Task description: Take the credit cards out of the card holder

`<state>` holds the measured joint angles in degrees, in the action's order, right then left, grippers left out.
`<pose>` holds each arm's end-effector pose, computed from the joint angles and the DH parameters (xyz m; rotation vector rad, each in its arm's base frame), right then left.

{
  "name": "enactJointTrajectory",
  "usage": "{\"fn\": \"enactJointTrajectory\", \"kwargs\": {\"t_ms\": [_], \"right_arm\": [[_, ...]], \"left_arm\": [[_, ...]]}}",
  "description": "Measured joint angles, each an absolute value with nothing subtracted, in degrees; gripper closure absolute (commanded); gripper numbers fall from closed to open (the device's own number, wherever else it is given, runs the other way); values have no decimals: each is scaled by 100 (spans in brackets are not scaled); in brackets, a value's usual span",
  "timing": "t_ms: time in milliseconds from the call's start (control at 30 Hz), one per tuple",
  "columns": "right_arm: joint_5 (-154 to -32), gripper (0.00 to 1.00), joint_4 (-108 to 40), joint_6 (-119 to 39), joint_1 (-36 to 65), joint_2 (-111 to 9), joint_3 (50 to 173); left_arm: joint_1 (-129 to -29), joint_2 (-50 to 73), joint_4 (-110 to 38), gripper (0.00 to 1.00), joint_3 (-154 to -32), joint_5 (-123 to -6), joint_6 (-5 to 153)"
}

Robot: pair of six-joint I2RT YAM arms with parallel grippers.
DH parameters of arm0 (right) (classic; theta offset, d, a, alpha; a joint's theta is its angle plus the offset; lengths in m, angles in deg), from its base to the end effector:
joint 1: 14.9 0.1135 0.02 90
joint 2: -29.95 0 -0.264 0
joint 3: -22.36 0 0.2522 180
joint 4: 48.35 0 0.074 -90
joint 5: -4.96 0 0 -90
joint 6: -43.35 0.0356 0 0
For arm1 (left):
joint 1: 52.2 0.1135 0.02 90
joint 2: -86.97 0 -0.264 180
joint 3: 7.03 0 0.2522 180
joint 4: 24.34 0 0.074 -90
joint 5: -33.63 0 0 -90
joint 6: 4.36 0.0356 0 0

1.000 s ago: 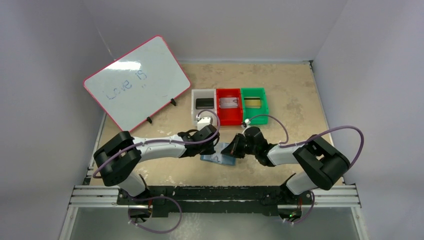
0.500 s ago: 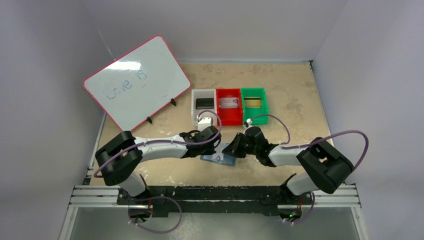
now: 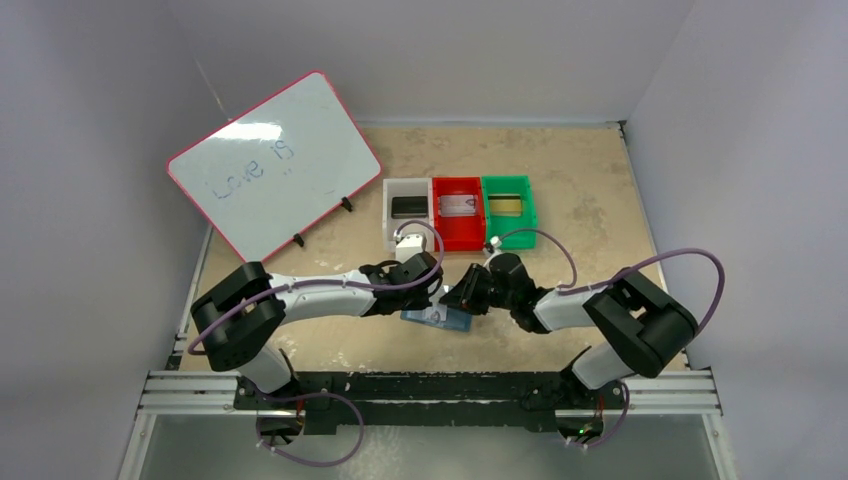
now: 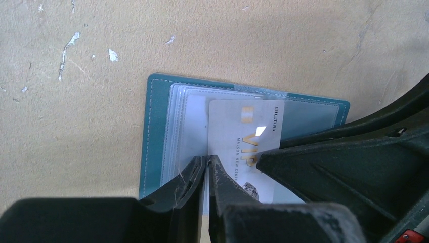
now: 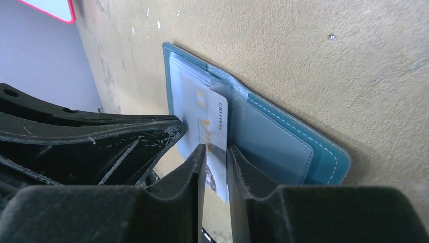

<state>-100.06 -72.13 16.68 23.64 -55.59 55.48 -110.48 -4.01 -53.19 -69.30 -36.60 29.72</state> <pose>0.1885 0.1620 0.1249 0.3241 2.3287 1.2745 0.1697 -0.2517 0.1656 -0.0760 2.5284 -0.3779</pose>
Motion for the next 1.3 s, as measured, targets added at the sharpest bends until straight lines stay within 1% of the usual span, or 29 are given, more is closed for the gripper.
{"fn": "enactJointTrajectory", "kwargs": {"t_ms": [133, 200, 300, 400, 500, 567, 633, 767, 867, 1133, 1300], "right_arm": [[-10103, 86, -7379, 1699, 2364, -5644, 5526], [-10109, 93, -7449, 1723, 2364, -5668, 5504], [-10109, 98, -7539, 1790, 2364, -5668, 5441], [-10105, 99, -7591, 1852, 2364, -5644, 5399], [-10100, 98, -7604, 1893, 2351, -5544, 5340], [-10098, 93, -7609, 1913, 2329, -5465, 5277], [-10087, 84, -7606, 1943, 2323, -5397, 5215], [-10035, 75, -7609, 2037, 2316, -5356, 5093], [-9976, 72, -7659, 2096, 2316, -5356, 5065], [-9980, 72, -8122, 2127, 2316, -5642, 5067], [-10135, 76, -8688, 2206, 2299, -5994, 5001]], "left_arm": [[-11048, -401, -5323, 93, -6930, -3657, 2972], [-11048, -401, -5332, 94, -6933, -3655, 2972], [-11048, -401, -5339, 94, -6933, -3649, 2972], [-11050, -399, -5345, 94, -6933, -3622, 2970], [-11059, -399, -5352, 94, -6933, -3596, 2972], [-11072, -399, -5354, 94, -6933, -3592, 2972], [-11074, -399, -5356, 94, -6935, -3592, 2972], [-11072, -399, -5365, 94, -6946, -3594, 2974], [-11074, -399, -5367, 94, -6946, -3596, 2974], [-11074, -399, -5389, 95, -6954, -3603, 2976], [-11074, -401, -5391, 95, -6954, -3603, 2976]]}}
